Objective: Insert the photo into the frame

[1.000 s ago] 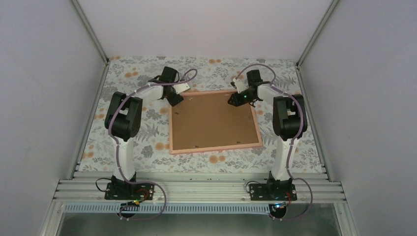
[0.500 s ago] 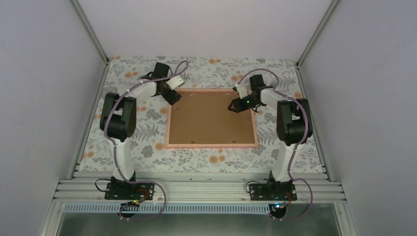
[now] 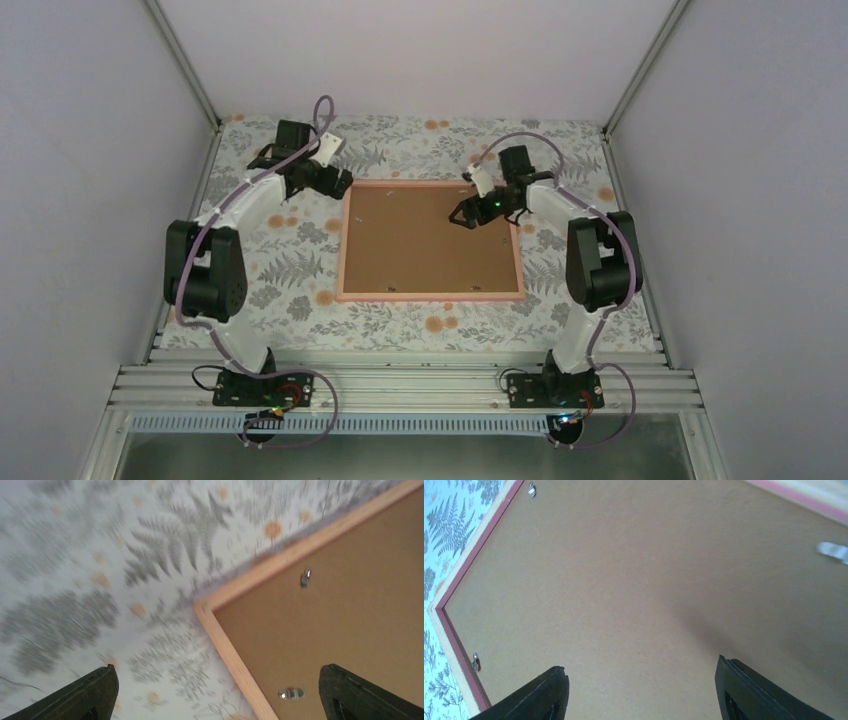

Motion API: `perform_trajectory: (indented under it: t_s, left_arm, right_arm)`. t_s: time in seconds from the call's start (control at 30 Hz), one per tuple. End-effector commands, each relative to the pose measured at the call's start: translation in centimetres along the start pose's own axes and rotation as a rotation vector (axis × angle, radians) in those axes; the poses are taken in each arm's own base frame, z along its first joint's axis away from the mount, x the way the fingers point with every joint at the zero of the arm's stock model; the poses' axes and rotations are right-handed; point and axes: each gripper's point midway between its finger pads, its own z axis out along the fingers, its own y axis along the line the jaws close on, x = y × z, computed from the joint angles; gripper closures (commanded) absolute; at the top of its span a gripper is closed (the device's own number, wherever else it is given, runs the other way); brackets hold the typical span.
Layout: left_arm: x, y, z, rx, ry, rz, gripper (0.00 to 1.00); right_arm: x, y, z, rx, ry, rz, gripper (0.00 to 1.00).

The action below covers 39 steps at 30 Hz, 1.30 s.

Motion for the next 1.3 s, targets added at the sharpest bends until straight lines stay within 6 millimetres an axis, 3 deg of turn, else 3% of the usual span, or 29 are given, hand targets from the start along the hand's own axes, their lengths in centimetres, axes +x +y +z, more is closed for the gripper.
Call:
perform_trajectory:
  t_s: [0.0,0.27,0.4,0.63,0.8,0.93,1.07,1.27]
  left_arm:
    - [4.9,-2.8,2.7,0.144,0.161,-0.185,0.0]
    - [9.7,-2.2,5.8,0.01,0.32,-0.255,0.0]
    - [10.2,-2.0,7.1,-0.055,0.358,-0.275,0.0]
    - [10.8,-3.2,8.7,-0.028,0.389,-0.294,0.02]
    - [12.1,-3.1,8.8,-0.046,0.416,-0.295,0.07]
    - [13.0,-2.9,8.7,-0.055,0.449,-0.267,0.13]
    - [14.4,-2.7,8.3,-0.061,0.498,-0.234,0.21]
    - [16.1,-2.1,7.5,-0.07,0.554,-0.191,0.31]
  right_arm:
    - [1.1,1.1,2.8,-0.007,0.052,-0.065,0.27]
    - [6.4,0.0,7.5,0.112,0.246,-0.098,0.34]
    - [8.3,-0.5,9.3,0.188,0.311,-0.104,0.37]
    - [7.1,-0.4,9.6,0.223,0.298,-0.096,0.37]
    - [3.4,2.8,7.9,0.136,0.188,-0.167,0.36]
    - [2.2,5.9,7.8,0.049,0.148,-0.241,0.36]
    - [3.6,7.6,9.0,-0.017,0.182,-0.274,0.39]
    - [7.4,6.5,11.1,-0.016,0.286,-0.213,0.44]
